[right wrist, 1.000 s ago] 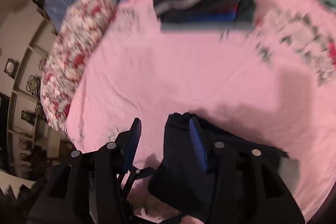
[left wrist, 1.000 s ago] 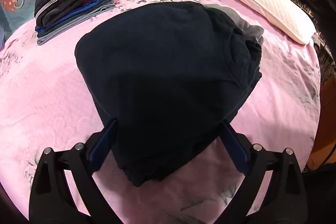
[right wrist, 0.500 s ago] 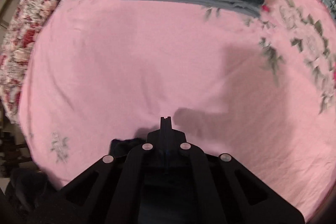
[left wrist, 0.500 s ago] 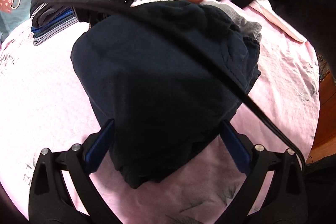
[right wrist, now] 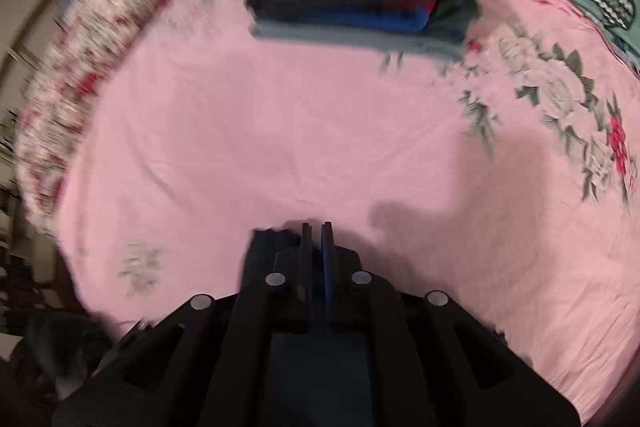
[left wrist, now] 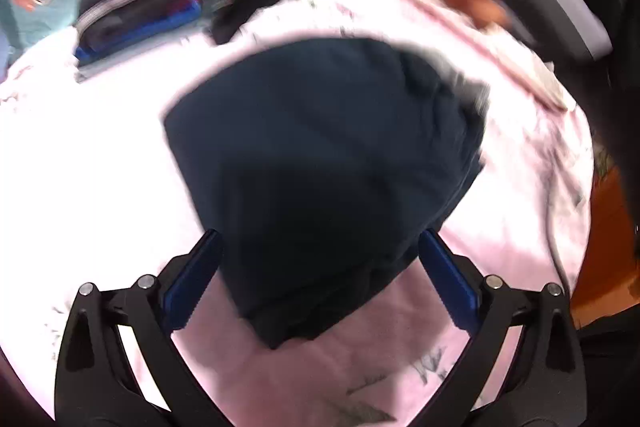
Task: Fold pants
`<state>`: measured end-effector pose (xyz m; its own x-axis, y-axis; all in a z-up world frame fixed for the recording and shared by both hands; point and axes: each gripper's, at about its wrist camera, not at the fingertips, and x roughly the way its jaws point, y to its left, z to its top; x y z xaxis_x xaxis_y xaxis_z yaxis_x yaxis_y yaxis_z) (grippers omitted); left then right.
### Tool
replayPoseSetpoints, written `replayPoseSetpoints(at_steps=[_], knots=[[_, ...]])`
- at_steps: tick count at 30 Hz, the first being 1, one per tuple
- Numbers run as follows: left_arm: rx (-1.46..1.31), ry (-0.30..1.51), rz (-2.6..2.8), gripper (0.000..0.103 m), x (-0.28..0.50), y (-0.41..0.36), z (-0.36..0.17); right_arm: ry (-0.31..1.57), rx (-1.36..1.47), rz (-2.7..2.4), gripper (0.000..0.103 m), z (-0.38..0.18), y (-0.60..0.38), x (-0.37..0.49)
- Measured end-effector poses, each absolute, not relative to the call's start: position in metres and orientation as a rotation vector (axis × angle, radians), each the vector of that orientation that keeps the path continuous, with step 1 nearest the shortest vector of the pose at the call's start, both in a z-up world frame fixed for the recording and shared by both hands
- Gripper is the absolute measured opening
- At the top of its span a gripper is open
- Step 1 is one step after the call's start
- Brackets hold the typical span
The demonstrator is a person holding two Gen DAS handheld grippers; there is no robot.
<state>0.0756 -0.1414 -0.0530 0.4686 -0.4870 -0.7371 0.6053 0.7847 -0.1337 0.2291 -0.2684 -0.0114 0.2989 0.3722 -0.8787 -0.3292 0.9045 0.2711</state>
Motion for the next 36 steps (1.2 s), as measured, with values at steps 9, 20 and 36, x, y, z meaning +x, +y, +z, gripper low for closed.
replayPoseSetpoints(at_steps=[9,20,36], knots=[[0.162,0.925,-0.612,0.101,0.114,-0.15,-0.06,1.205,0.092,0.274,0.031,-0.059,-0.362,0.115],[-0.42,1.038,-0.709,0.101,0.161,-0.065,-0.046,0.864,0.357,0.286,0.102,-0.031,-0.441,0.074],[-0.58,1.195,-0.765,0.101,0.183,-0.117,-0.092,1.012,0.517,0.499,0.077,-0.106,-0.411,0.106]])
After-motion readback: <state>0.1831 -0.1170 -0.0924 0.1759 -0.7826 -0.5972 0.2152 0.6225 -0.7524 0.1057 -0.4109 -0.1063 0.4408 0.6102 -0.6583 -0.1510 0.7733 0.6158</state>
